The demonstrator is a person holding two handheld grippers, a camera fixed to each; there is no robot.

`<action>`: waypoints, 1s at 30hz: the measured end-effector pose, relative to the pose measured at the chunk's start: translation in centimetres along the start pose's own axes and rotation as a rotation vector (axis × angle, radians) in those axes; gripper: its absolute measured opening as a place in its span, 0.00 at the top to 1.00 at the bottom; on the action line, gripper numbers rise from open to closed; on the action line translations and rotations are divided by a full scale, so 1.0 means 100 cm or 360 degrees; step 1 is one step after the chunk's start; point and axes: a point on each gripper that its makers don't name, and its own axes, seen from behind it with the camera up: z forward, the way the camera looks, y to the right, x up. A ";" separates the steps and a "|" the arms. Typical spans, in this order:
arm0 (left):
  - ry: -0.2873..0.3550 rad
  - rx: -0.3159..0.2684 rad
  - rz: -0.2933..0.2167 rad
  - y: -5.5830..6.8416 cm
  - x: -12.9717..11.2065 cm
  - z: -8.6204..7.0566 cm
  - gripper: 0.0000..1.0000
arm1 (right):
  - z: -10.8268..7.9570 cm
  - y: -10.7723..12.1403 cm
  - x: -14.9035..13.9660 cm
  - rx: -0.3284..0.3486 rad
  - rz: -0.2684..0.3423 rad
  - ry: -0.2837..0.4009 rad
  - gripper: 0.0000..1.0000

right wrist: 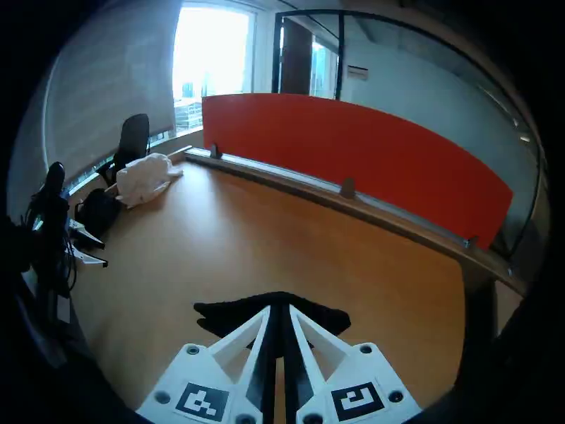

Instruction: Fold towel

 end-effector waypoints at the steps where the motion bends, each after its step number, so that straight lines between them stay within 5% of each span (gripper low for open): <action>1: 0.0000 0.0000 0.0000 0.000 0.001 0.000 0.08 | -0.001 0.005 -0.002 -0.0010 0.0005 -0.0004 0.96; 30: -0.0017 0.0032 0.0011 0.006 0.012 0.008 0.08 | -0.021 0.131 -0.047 -0.0243 0.0092 -0.0153 0.96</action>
